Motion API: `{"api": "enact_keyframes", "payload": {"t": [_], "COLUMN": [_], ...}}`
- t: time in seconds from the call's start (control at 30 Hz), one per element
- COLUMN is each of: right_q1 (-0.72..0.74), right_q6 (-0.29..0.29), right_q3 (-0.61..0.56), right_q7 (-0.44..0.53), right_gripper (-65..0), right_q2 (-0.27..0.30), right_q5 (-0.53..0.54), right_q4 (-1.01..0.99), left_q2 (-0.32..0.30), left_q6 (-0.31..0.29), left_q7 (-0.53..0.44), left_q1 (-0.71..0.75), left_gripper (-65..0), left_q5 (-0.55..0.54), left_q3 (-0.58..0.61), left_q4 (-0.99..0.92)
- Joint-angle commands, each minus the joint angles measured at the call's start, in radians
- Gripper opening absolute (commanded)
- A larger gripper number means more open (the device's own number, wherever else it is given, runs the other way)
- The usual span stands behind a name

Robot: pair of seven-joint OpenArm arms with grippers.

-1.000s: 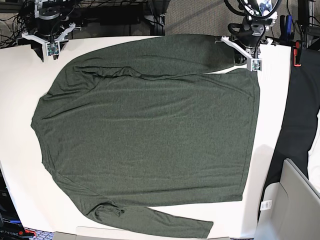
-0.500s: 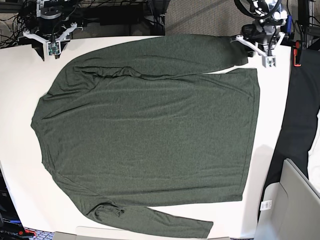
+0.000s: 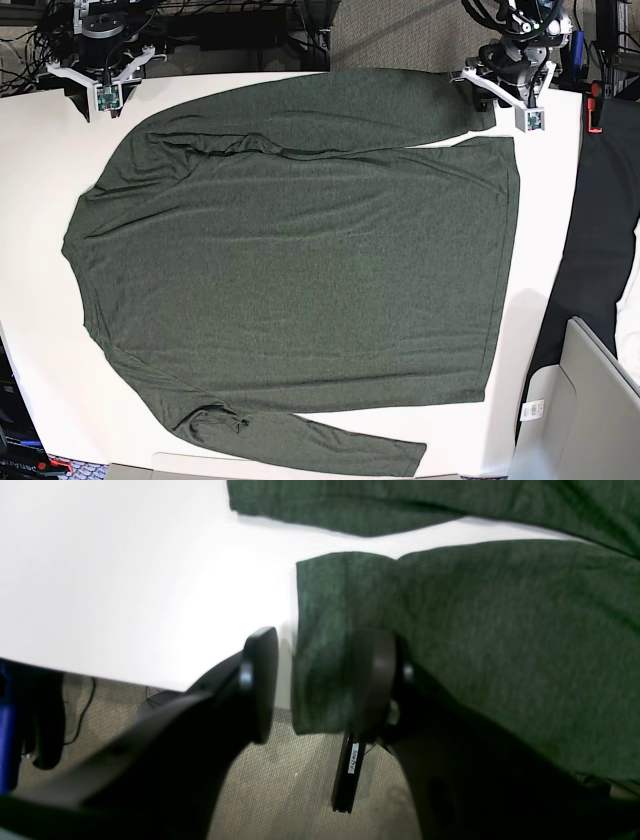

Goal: Fold the T-shirt properly
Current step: 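Close the left gripper on the shoulder edge of the shirt, then lower the right gripper and pinch the opposite shoulder corner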

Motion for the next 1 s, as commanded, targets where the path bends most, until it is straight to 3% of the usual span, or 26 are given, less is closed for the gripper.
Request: {"api": "enact_keyframes", "payload": {"t": [0.0, 0.37, 0.7, 0.87, 0.97], "right_q1": [-0.007, -0.007, -0.007, -0.007, -0.007], "right_q6": [-0.008, -0.008, -0.008, -0.008, -0.008], "right_q3": [0.006, 0.006, 0.006, 0.006, 0.006], "right_q7": [0.020, 0.020, 0.020, 0.020, 0.020], "right_gripper": [-40.1, -40.1, -40.1, -40.1, -40.1], "right_q2": [0.006, 0.006, 0.006, 0.006, 0.004], "right_q5": [-0.004, -0.004, -0.004, -0.004, -0.004], "right_q4": [0.022, 0.022, 0.022, 0.022, 0.022], "left_q2": [-0.005, -0.005, -0.005, -0.005, -0.005], "left_q6": [-0.001, -0.001, -0.001, -0.001, -0.001], "left_q7": [-0.012, -0.015, -0.012, -0.012, -0.023], "left_q1": [0.004, 0.004, 0.008, 0.004, 0.002], "left_gripper": [-40.6, -41.4, -51.1, -65.0, -64.8], "left_q5": [-0.008, -0.009, -0.009, -0.009, -0.008], "left_q3": [-0.001, 0.042, 0.088, 0.082, 0.079], "left_q4": [0.003, -0.045, -0.014, -0.014, -0.014]}}
